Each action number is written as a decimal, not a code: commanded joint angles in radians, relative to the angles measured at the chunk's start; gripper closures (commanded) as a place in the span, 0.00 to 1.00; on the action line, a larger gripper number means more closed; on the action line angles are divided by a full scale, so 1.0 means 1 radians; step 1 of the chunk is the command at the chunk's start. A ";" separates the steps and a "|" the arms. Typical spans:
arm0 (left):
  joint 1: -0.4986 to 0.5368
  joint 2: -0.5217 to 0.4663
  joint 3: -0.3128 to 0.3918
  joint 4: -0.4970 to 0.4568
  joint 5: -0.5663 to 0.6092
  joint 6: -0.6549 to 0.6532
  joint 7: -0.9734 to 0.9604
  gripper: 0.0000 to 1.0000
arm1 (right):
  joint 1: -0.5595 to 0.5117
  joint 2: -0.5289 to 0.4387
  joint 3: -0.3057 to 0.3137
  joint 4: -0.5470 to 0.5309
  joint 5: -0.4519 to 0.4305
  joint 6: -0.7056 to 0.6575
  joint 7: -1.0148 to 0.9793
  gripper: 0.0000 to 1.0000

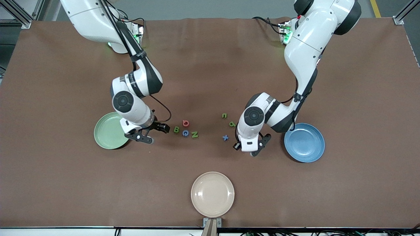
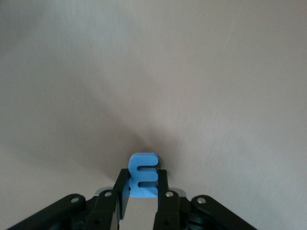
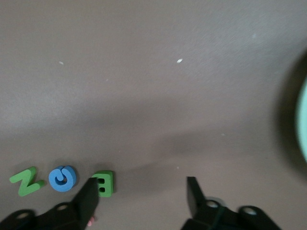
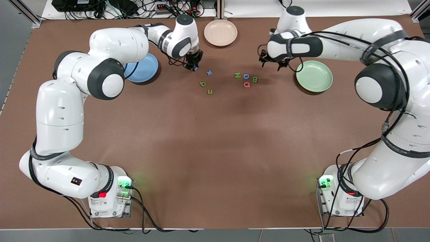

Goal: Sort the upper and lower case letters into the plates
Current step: 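Drop the e onto the blue plate while the right gripper grasps B, then carry the B to the green plate while the left gripper grasps b, then drop the b onto the blue plate while the right gripper grasps C, then carry the C to the green plate while the left gripper grasps x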

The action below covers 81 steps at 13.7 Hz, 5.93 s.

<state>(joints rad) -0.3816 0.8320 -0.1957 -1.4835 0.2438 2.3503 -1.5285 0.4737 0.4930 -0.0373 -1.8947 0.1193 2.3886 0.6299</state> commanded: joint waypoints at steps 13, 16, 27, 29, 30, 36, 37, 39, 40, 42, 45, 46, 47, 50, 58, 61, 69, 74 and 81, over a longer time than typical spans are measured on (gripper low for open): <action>0.375 -0.297 -0.011 -0.426 0.043 -0.040 0.558 0.17 | 0.080 0.131 -0.012 0.045 0.000 0.144 0.156 0.42; 0.366 -0.333 -0.016 -0.429 0.039 -0.048 0.525 0.00 | 0.109 0.145 -0.012 0.045 0.000 0.162 0.181 0.42; 0.109 -0.154 -0.100 -0.159 0.040 -0.046 0.073 0.00 | 0.120 0.145 -0.018 0.043 -0.004 0.149 0.177 1.00; 0.063 -0.140 -0.100 -0.162 0.040 -0.040 0.006 0.01 | 0.089 0.112 -0.022 0.037 -0.018 0.092 0.124 1.00; 0.041 -0.133 -0.100 -0.162 0.042 -0.039 -0.030 0.02 | 0.077 0.076 -0.035 0.036 -0.020 0.039 0.090 1.00; -0.020 -0.091 -0.100 -0.187 0.040 0.012 -0.048 0.22 | -0.034 -0.115 -0.141 -0.099 -0.023 -0.045 -0.282 1.00; -0.020 -0.083 -0.100 -0.196 0.037 0.050 -0.048 0.24 | -0.085 -0.138 -0.139 -0.125 -0.023 -0.045 -0.355 1.00; -0.037 -0.083 -0.100 -0.210 0.031 0.072 -0.050 0.29 | -0.136 -0.165 -0.139 -0.191 -0.023 -0.017 -0.429 1.00; -0.042 -0.083 -0.100 -0.219 0.031 0.072 -0.056 0.37 | -0.159 -0.172 -0.139 -0.228 -0.023 0.022 -0.459 1.00; -0.043 -0.083 -0.100 -0.225 0.034 0.072 -0.085 0.55 | -0.202 -0.171 -0.138 -0.300 -0.020 0.110 -0.524 1.00; -0.048 -0.085 -0.100 -0.235 0.037 0.072 -0.085 0.91 | -0.214 -0.160 -0.138 -0.348 -0.018 0.161 -0.559 1.00; -0.046 -0.088 -0.100 -0.235 0.038 0.072 -0.085 1.00 | -0.213 -0.160 -0.136 -0.360 -0.017 0.161 -0.561 0.99; -0.036 -0.097 -0.100 -0.233 0.042 0.072 -0.079 1.00 | -0.213 -0.160 -0.136 -0.368 -0.017 0.159 -0.562 0.99; 0.022 -0.160 -0.080 -0.225 0.058 0.061 -0.033 1.00 | -0.213 -0.160 -0.136 -0.372 -0.017 0.153 -0.562 0.72; 0.325 -0.301 -0.090 -0.282 0.100 -0.143 0.490 1.00 | -0.153 -0.162 -0.130 -0.294 -0.007 0.081 -0.413 0.00; 0.407 -0.294 -0.088 -0.290 0.100 -0.138 0.589 0.99 | -0.041 -0.151 -0.131 -0.216 -0.007 0.081 -0.195 0.00; 0.491 -0.240 -0.090 -0.270 0.184 -0.061 0.643 0.00 | 0.163 0.128 -0.130 0.107 -0.007 0.080 0.299 0.00; 0.382 -0.223 -0.188 -0.229 0.170 -0.094 0.347 0.00 | 0.212 0.216 -0.131 0.204 -0.007 0.078 0.418 0.03; 0.109 -0.021 -0.182 0.035 -0.001 -0.095 -0.019 0.00 | 0.256 0.240 -0.130 0.201 -0.007 0.080 0.468 0.32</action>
<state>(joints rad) -0.2468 0.7346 -0.3839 -1.5519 0.2675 2.2780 -1.5137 0.7121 0.7183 -0.1593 -1.7069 0.1110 2.4749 1.0710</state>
